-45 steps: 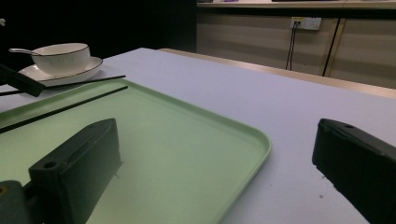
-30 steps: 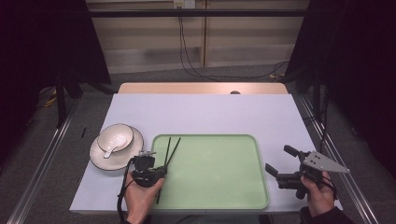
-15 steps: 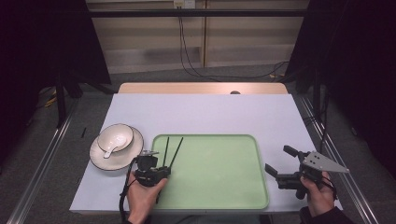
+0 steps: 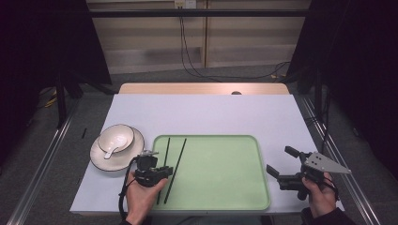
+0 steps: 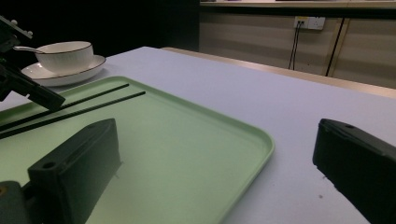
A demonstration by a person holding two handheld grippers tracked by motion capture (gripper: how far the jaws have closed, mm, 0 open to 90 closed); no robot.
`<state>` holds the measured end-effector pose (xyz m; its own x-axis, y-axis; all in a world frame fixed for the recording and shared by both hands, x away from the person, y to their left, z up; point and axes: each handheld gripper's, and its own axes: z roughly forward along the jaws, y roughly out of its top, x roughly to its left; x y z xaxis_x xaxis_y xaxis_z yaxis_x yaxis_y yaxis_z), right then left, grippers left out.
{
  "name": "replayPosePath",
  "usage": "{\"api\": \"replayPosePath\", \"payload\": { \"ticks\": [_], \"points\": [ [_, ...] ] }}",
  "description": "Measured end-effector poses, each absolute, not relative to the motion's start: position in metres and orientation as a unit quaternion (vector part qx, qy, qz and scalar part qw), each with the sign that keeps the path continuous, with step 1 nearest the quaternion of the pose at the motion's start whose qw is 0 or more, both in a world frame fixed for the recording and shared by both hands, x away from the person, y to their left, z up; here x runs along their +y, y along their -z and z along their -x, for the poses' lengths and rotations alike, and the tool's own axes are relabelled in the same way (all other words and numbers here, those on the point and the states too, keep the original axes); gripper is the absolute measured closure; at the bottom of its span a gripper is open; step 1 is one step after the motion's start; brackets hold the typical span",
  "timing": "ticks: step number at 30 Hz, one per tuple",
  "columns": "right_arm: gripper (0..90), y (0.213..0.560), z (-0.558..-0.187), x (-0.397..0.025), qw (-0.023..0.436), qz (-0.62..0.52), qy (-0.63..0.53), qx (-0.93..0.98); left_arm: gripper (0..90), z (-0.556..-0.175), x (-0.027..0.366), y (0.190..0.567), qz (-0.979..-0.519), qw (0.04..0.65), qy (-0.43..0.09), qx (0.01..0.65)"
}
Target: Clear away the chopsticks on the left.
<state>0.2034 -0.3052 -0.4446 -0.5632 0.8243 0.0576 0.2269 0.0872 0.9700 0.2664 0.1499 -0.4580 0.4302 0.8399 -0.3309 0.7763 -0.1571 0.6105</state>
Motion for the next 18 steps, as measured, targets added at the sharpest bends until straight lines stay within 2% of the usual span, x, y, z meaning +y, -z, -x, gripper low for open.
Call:
{"api": "replayPosePath", "payload": {
  "ticks": [5,6,8,11,13,15,18],
  "points": [
    [0.3,0.445,-0.203,-0.305,0.269,-0.384,-0.557,0.686,59.6,-0.261,0.156,0.448,-0.781,0.409,-0.079,0.465],
    [0.3,0.445,-0.203,-0.305,0.269,-0.384,-0.557,0.686,51.5,-0.26,0.156,0.446,-0.775,0.422,-0.086,0.462],
    [0.3,0.444,-0.203,-0.305,0.269,-0.384,-0.557,0.686,42.4,-0.257,0.164,0.441,-0.773,0.44,-0.095,0.448],
    [0.3,0.445,-0.203,-0.306,0.269,-0.383,-0.557,0.686,23.2,-0.251,0.173,0.434,-0.772,0.451,-0.123,0.43],
    [0.3,0.444,-0.203,-0.305,0.269,-0.385,-0.557,0.685,19.4,-0.246,0.181,0.43,-0.77,0.463,-0.143,0.415],
    [0.3,0.445,-0.203,-0.306,0.271,-0.384,-0.555,0.686,10.7,-0.241,0.19,0.424,-0.765,0.468,-0.163,0.411],
    [0.4,0.445,-0.204,-0.306,0.274,-0.383,-0.554,0.686,6.2,-0.235,0.207,0.422,-0.759,0.486,-0.172,0.399]
  ]
}}
